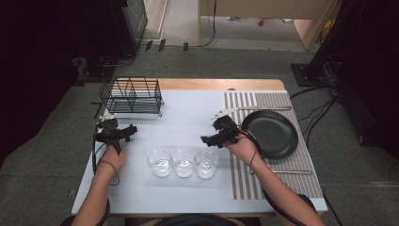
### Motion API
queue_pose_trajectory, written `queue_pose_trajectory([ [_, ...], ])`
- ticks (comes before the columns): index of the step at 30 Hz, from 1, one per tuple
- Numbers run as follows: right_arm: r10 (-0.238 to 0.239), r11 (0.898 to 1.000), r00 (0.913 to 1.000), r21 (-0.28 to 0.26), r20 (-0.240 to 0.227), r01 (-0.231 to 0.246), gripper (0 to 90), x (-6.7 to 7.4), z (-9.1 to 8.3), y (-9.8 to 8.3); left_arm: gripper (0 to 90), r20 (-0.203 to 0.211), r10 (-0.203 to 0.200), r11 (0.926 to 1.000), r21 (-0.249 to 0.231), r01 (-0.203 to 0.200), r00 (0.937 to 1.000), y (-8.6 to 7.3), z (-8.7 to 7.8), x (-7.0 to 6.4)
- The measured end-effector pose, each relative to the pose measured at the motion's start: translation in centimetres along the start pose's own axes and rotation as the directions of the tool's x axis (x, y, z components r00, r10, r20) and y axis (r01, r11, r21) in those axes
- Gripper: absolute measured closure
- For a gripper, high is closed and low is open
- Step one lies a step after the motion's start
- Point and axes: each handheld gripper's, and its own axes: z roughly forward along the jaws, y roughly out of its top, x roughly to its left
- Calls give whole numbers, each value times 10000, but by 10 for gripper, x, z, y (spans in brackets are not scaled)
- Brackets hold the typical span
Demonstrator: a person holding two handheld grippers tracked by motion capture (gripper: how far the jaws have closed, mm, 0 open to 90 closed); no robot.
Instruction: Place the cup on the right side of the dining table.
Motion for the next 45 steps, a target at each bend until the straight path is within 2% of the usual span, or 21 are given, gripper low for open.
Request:
queue_pose_trajectory([
  [19, -253, 9996, 9996, -113, 107, 254, 172, 3, -6, 2, 0, 3, -6, 10000, 14, 6, 10000, 0, 0, 0],
  [36, -399, 9985, 9987, -397, -308, 387, 171, 11, -18, 6, 0, 5, -4, 10000, 21, 4, 10000, 0, 0, 0],
  [45, -284, 9988, 9986, -421, -454, 265, 166, 12, -23, 7, 0, 1, -5, 10000, 23, 5, 10000, 0, 0, 0],
])
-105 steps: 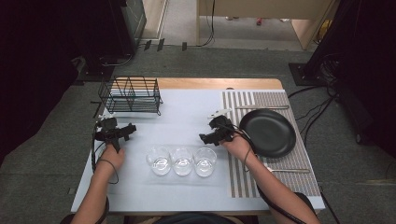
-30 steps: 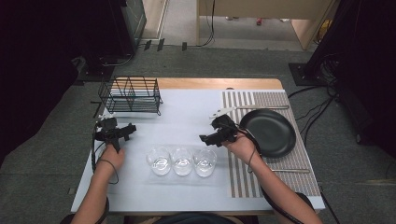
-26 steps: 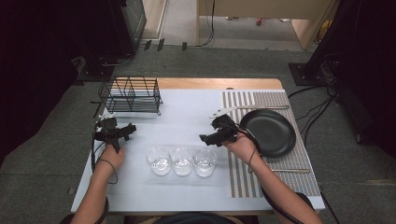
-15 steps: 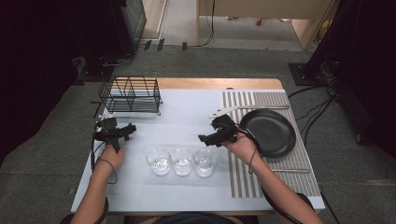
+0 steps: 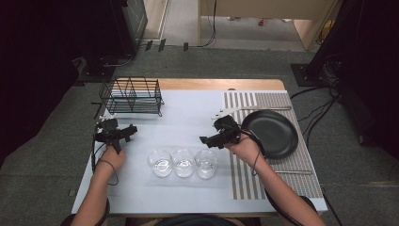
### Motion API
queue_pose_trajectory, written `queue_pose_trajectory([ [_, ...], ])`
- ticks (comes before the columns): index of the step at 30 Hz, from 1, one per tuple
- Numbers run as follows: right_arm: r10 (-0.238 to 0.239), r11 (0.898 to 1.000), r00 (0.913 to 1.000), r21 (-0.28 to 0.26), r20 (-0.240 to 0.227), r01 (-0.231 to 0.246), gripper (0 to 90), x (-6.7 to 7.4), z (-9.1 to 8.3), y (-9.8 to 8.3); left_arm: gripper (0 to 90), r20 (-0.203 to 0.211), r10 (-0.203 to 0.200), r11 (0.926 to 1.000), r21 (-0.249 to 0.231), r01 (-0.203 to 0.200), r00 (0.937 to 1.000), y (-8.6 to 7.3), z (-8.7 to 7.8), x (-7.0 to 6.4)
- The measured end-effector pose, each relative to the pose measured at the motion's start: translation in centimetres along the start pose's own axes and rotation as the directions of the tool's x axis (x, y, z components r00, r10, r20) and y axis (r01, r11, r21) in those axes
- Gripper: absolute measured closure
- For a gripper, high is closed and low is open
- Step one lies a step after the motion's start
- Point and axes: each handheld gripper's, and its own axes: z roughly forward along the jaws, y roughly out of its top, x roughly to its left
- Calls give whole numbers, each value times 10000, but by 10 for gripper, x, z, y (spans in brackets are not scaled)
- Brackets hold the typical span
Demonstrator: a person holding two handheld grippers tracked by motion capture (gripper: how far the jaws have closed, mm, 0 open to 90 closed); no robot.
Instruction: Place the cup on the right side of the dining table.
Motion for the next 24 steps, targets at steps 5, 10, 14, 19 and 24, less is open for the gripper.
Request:
queue_pose_trajectory([
  [5, -86, 10000, 9999, -25, -61, 86, 153, 0, -2, 0, 0, 1, 2, 10000, 6, -2, 10000, 0, 0, 0],
  [10, -87, 9999, 9999, -76, -100, 86, 143, 1, -4, 1, 0, 2, 10, 10000, 5, -10, 10000, 0, 0, 0],
  [14, -110, 9999, 9998, -90, -146, 109, 140, 2, -7, 1, 0, 1, 14, 10000, 5, -14, 10000, 0, 0, 0],
  [19, -246, 9997, 9994, -77, -263, 244, 137, 4, -8, 1, 0, -1, 14, 10000, 3, -14, 10000, 0, 0, 0],
  [24, -243, 9996, 9991, -113, -341, 240, 122, 5, -9, 1, 0, 3, 13, 10000, 10, -13, 10000, 0, 0, 0],
])
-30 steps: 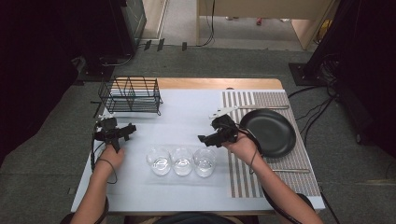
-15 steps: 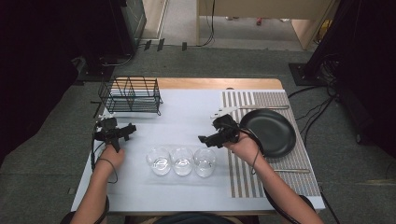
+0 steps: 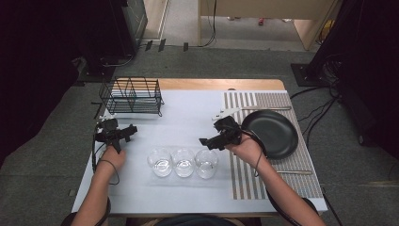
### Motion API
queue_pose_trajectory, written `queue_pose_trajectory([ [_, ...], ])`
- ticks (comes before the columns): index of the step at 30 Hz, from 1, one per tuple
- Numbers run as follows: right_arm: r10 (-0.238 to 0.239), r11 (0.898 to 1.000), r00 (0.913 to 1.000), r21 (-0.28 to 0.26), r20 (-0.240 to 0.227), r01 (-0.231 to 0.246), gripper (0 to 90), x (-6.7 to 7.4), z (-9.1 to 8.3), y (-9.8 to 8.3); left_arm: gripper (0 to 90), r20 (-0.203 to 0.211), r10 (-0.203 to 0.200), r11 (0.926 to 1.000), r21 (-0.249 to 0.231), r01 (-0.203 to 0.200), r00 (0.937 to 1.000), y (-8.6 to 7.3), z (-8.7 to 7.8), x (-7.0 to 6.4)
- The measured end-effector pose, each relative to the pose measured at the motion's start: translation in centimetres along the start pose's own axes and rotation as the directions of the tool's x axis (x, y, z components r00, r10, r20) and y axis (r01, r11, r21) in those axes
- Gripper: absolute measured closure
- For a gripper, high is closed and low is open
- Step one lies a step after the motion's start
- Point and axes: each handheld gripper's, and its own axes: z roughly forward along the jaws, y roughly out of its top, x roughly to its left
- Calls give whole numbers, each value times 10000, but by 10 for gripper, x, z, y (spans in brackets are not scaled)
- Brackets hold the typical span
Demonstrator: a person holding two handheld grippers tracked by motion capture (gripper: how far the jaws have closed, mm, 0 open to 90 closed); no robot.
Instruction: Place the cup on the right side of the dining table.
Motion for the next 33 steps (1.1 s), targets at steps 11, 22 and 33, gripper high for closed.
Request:
queue_pose_trajectory([
  [11, -250, 9997, 9994, -71, -245, 249, 30, 6, -4, 2, 0, -1, 3, 10000, 6, -3, 10000, 0, 0, 0],
  [22, -615, 9981, 9965, -109, -572, 610, 0, 14, -7, 3, 0, -2, 12, 10000, 27, -12, 10000, 0, 0, 0],
  [33, -703, 9975, 9937, -99, -873, 697, 0, 19, -9, 3, 0, 2, 17, 10000, 33, -17, 10000, 0, 0, 0],
])
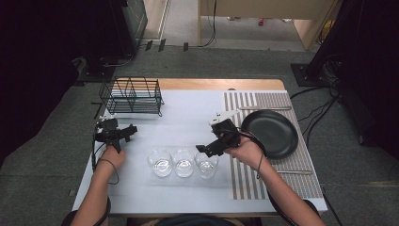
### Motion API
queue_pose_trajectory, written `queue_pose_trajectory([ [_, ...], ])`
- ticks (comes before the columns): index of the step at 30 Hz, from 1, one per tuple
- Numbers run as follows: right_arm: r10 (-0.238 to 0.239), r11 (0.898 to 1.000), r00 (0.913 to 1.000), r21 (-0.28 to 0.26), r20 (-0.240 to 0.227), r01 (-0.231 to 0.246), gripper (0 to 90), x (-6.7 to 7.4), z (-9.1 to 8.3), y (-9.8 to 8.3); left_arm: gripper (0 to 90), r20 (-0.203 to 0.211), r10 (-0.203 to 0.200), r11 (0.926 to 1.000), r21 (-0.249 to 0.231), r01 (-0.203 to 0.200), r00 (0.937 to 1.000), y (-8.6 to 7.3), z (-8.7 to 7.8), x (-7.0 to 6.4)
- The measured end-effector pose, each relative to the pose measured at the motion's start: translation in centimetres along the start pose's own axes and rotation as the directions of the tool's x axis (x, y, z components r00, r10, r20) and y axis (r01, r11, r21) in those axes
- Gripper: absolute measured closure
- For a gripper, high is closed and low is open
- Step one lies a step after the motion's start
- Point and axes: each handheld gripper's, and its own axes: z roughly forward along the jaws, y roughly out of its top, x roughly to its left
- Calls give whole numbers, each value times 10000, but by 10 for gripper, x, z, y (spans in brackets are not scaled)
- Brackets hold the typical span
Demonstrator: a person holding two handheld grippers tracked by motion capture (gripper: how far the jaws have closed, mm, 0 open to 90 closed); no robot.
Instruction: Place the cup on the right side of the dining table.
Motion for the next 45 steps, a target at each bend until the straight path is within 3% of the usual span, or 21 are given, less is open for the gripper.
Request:
queue_pose_trajectory([
  [31, -623, 9981, 9955, -57, -714, 620, 0, 15, -2, 1, 0, 0, 10, 10000, 7, -10, 10000, 0, 0, 0],
  [45, -1016, 9947, 9877, 13, -1185, 1025, 0, 24, 1, 0, 0, -1, 11, 10000, 9, -11, 10000, 0, 0, 0],
])
